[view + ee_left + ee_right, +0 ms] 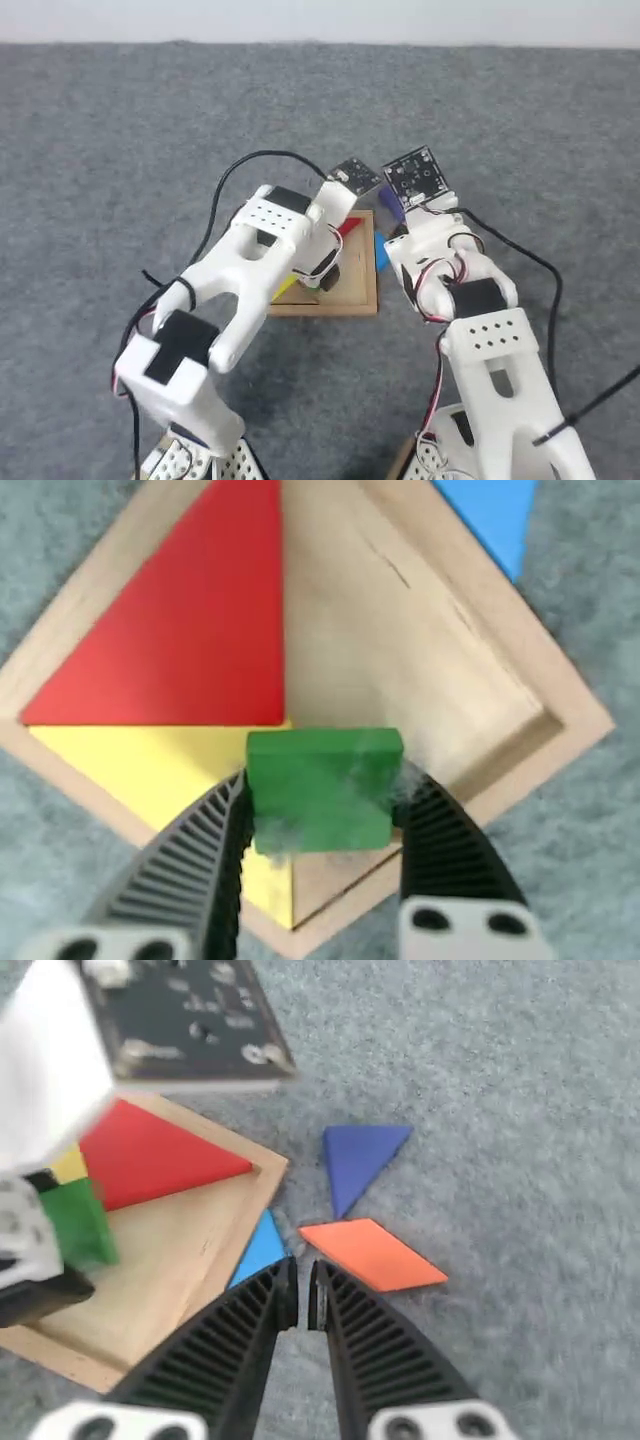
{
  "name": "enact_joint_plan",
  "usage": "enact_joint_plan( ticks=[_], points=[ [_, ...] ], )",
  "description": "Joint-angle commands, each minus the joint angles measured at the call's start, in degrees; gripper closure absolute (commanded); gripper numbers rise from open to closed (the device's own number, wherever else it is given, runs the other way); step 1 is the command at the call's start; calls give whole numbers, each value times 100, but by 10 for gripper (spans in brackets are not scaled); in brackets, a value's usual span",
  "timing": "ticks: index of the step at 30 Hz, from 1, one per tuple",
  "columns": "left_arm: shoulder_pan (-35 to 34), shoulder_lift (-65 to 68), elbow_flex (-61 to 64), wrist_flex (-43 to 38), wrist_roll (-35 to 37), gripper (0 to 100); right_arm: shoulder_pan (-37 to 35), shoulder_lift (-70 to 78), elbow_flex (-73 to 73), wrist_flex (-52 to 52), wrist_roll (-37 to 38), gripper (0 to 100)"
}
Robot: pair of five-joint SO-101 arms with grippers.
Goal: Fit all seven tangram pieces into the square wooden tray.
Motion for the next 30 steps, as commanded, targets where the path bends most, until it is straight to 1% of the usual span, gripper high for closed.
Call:
enact_joint_plan(
  ticks=[1,3,6,8,13,17,19,21,23,27,30],
  points=[
    [149,-44,-242,-88,308,984,-110,-22,-79,-127,-35,957],
    [237,-44,-242,-79,607,984,-92,-22,-79,-127,-35,957],
    [378,-44,-207,-88,659,984,-84,-22,-79,-127,-35,959],
    [440,-44,-136,-167,659,983,-84,-22,-79,-127,-35,959],
    [193,-44,-13,-211,651,893,-84,-22,-79,-127,-35,959],
    [158,-88,110,-185,615,887,-84,-22,-79,-127,-35,959],
    [158,-97,154,-141,413,883,-84,-22,-79,-127,-35,959],
    [176,-97,154,62,229,855,-84,-22,-79,-127,-35,959],
    [176,-97,154,176,237,806,-84,-22,-79,-127,-35,960],
    [123,-105,119,149,255,714,-84,-31,-79,-127,-35,961],
    [123,-105,119,141,316,714,-75,-48,-79,-127,-35,961]
  ],
)
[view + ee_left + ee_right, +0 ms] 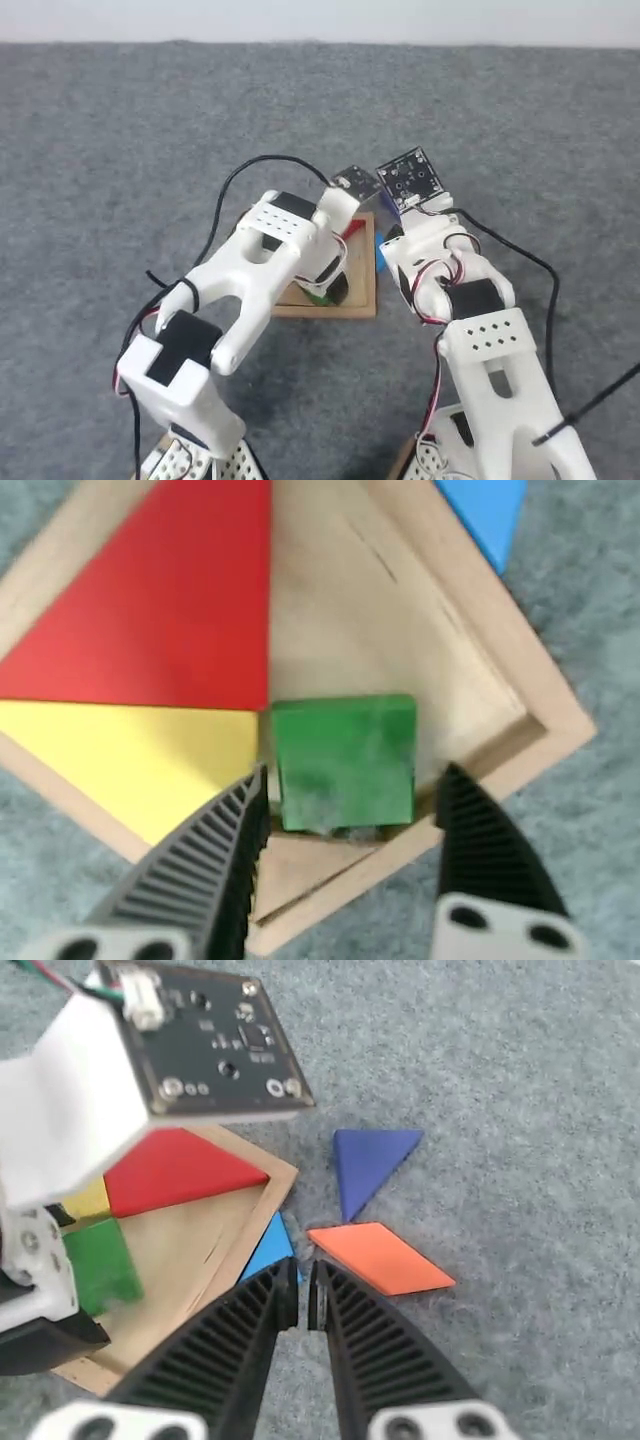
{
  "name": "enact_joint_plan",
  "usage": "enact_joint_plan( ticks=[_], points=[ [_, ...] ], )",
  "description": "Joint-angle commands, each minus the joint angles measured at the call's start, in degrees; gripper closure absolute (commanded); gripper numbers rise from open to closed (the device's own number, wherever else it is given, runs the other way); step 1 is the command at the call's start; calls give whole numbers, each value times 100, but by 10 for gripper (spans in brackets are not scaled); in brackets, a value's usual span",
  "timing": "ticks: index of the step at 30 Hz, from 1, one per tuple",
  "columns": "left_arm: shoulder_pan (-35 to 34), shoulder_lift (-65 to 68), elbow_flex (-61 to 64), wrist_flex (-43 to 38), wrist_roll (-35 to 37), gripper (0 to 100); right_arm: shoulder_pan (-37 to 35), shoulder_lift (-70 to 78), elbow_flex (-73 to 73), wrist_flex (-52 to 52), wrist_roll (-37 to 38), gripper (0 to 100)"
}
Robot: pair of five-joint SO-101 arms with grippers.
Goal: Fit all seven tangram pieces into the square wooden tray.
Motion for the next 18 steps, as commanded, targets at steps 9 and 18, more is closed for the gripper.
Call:
enact_joint_plan(
  ticks=[9,18],
  points=[
    [-193,-1257,646,-273,378,739,321,-84,-132,-127,-88,961],
    [-1495,-3411,2018,-1363,809,739,374,-22,-176,-119,-88,961]
  ],
)
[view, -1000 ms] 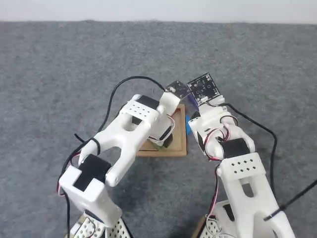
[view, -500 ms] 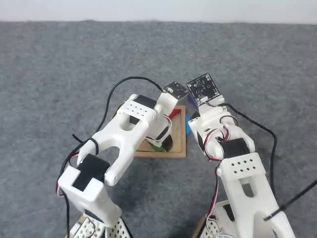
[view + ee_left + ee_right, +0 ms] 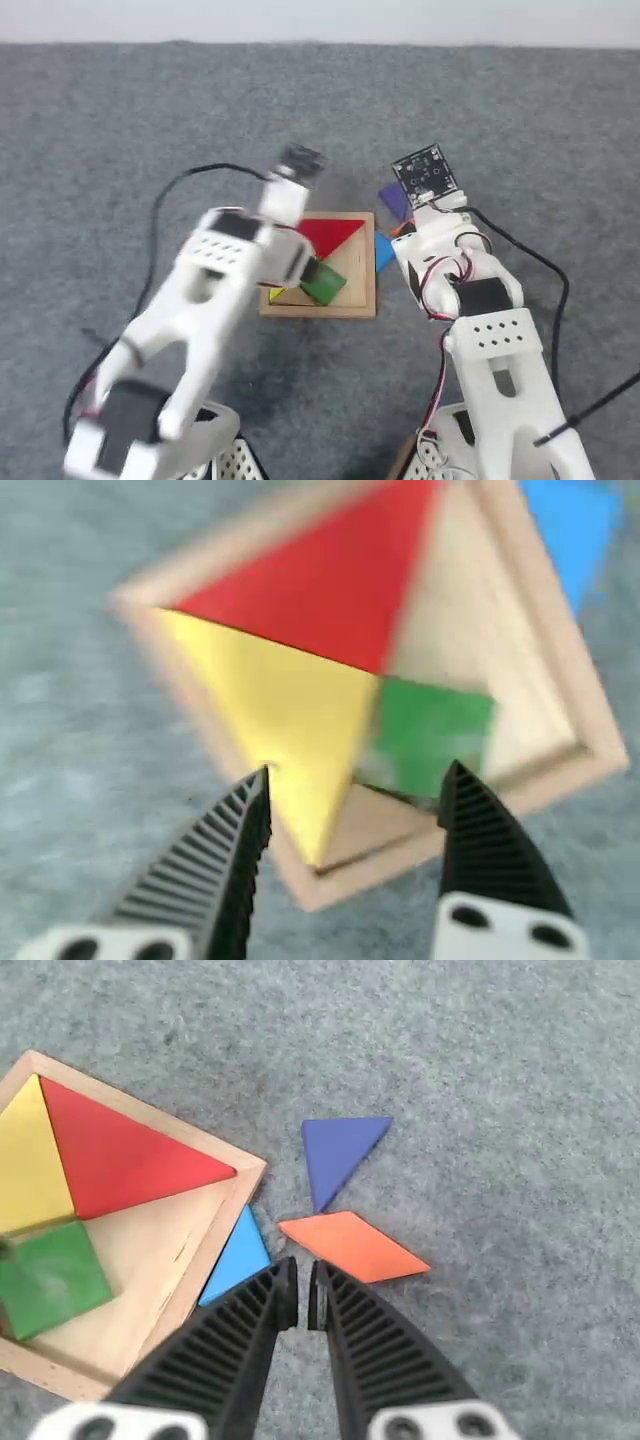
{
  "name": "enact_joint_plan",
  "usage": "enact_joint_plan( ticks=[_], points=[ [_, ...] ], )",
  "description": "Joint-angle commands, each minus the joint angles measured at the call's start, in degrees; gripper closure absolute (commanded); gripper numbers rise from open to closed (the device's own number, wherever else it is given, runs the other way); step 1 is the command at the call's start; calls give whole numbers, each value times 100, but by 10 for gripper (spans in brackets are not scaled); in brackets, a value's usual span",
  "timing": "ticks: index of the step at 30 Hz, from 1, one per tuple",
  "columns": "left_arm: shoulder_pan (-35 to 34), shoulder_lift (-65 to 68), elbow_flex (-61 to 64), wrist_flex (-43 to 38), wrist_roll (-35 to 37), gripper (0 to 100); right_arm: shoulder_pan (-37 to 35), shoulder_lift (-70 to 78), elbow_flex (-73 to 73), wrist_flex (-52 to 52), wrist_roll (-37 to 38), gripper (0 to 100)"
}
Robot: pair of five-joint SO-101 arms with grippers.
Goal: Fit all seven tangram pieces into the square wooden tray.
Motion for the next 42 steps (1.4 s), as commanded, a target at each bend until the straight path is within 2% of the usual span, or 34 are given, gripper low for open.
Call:
enact_joint_plan(
  ticks=[1,5,9,14,18,21,26,30,36,42],
  points=[
    [-492,-932,242,-422,114,739,48,-22,-176,-119,-88,961],
    [-782,-1538,611,-598,149,769,-136,-22,-176,-101,-35,961],
    [-1363,-1908,769,-712,809,867,-541,13,-105,-66,114,961],
    [-2277,-1978,769,-853,1644,882,-1675,840,-176,-66,888,954],
    [-2690,-1978,787,-853,2040,873,-2246,2123,-809,-22,1011,848],
    [-2743,-1978,796,-844,2057,873,-2404,2932,-1530,426,1108,795],
    [-2734,-1978,831,-853,2057,873,-2510,3776,-2251,699,1011,816],
    [-2734,-1978,840,-853,2057,873,-2475,4189,-2549,681,1011,853],
    [-2725,-1978,840,-853,2057,873,-2457,4391,-2743,681,1029,987],
    [-2734,-1978,840,-853,2048,873,-2457,4207,-2734,708,1037,991]
  ],
)
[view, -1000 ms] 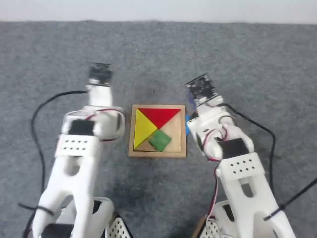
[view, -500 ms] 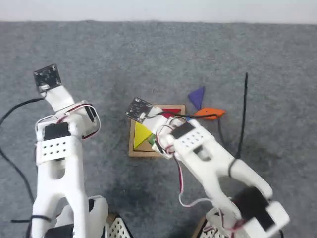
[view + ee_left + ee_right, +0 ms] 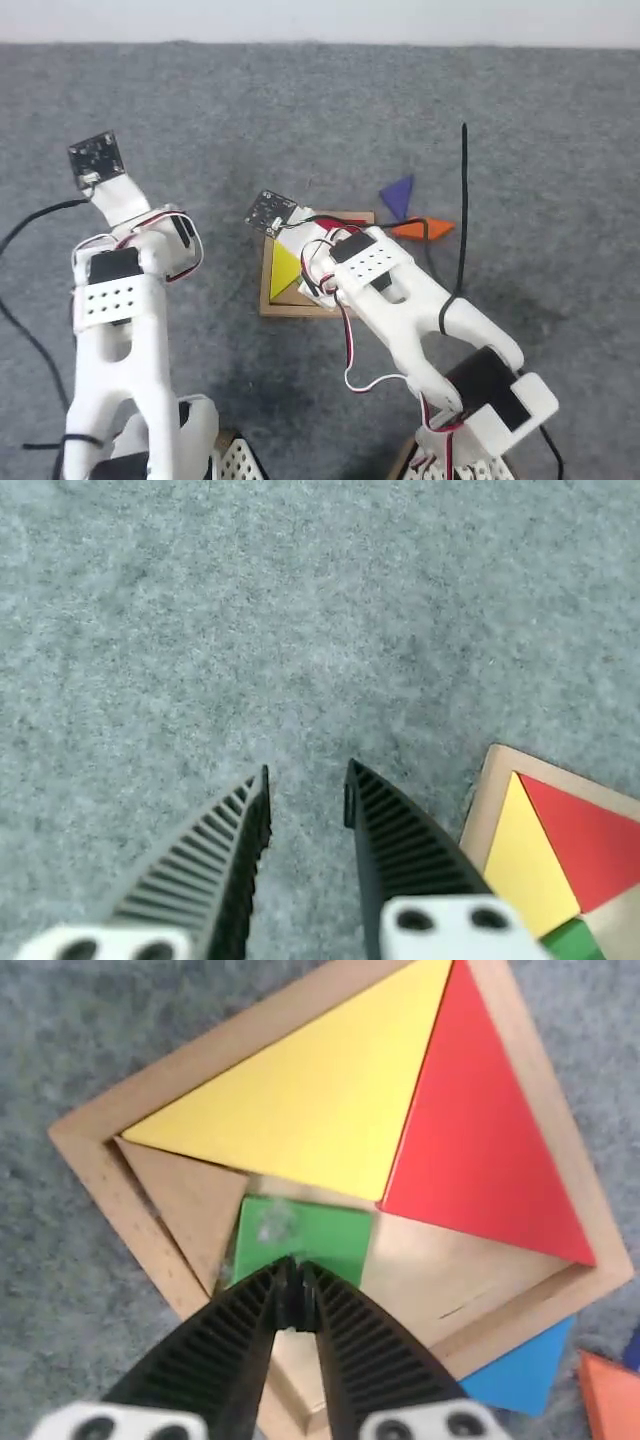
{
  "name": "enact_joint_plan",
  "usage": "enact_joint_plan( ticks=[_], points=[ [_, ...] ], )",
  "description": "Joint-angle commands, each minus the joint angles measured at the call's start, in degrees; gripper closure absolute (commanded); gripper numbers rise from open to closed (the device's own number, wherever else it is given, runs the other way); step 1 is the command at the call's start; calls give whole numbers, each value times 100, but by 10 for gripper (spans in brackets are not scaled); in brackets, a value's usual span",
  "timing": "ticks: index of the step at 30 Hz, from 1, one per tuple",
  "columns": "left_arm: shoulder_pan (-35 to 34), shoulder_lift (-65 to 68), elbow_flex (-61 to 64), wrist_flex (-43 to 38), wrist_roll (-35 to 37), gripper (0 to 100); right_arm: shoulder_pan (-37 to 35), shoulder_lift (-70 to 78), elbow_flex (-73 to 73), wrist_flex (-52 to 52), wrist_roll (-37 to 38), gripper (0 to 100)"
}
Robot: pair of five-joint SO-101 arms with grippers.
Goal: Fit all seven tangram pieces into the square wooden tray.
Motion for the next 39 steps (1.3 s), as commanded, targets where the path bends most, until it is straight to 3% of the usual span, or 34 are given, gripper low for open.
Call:
enact_joint_plan(
  ticks=[1,16,21,32,37,39],
  points=[
    [-9,-229,-48,-141,53,873,-13,-347,-299,75,53,991],
    [-9,-229,-48,-149,53,873,189,-3758,1073,31,53,991],
    [-9,-229,-40,-149,53,873,1218,-4488,1266,-119,-35,992],
    [18,-229,57,-299,53,873,3890,-4295,1116,-532,-1415,991],
    [26,-229,154,-457,53,873,4295,-3424,651,-426,-1925,986],
    [26,-229,154,-457,53,873,4338,-3037,308,-189,-2092,929]
  ],
)
